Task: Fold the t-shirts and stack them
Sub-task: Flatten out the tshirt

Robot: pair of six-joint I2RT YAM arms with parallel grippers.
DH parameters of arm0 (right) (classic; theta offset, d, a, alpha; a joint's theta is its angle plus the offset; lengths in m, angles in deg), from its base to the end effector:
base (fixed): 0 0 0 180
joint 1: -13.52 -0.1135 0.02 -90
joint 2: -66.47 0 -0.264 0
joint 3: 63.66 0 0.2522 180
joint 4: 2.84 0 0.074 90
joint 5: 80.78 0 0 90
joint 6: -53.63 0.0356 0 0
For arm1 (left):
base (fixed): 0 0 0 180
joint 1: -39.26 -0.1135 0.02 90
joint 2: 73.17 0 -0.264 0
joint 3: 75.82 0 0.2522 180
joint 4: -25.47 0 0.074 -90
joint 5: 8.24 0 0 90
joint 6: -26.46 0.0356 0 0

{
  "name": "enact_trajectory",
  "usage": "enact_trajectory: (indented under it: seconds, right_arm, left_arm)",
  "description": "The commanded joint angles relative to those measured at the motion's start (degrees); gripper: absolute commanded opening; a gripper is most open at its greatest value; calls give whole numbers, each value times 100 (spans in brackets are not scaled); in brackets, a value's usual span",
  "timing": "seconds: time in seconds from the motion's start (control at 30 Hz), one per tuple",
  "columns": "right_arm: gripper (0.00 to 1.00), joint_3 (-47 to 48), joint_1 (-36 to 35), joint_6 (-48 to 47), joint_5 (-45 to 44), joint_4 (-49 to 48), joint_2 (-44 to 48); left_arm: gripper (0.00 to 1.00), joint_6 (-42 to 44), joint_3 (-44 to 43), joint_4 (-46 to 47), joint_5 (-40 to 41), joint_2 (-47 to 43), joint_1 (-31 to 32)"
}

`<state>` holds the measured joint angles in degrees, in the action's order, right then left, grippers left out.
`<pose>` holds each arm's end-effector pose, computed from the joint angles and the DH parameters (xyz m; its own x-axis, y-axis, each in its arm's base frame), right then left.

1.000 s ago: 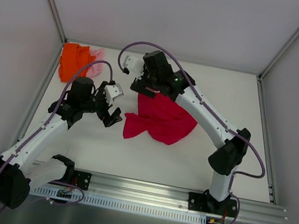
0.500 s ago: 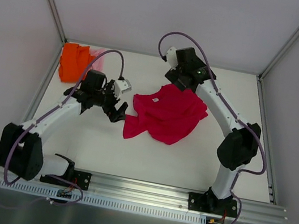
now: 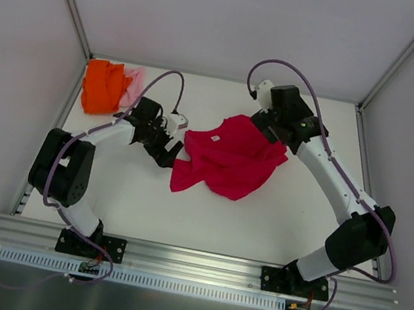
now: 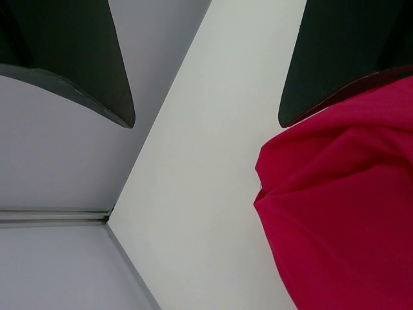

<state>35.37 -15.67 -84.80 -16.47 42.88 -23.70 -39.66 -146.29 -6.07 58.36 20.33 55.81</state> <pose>0.3173 0.1596 0.3527 -0.2452 -0.9093 -0.3363 -0.4825 0.4154 -0.7711 0.3124 -0.1076 0.1914 -0.5190 0.5418 -0.6611 0.7570 0.6505 -0.0612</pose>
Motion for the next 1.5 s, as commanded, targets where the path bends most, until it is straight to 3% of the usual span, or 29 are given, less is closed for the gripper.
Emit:
enact_trajectory:
  seconds: [0.0,0.2,0.4,0.73,1.13,1.47]
  right_arm:
    - [100,-142,45,114,38,-252,307]
    - [99,-318,80,158,73,-296,474]
    - [100,-354,238,35,-15,-305,518]
    - [100,-363,493,61,73,-296,325]
    - [100,-231,634,35,56,-270,79]
    - [100,-178,643,61,64,-182,17]
  left_arm:
    - [99,2,-306,135,-41,186,41]
    - [99,353,-543,4,-87,582,190]
    - [99,1039,-762,-304,836,793,445]
    - [99,2006,-561,-419,890,390,445]
    - [99,2323,-438,-1069,309,-244,559]
    - [99,2288,-516,-947,626,371,955]
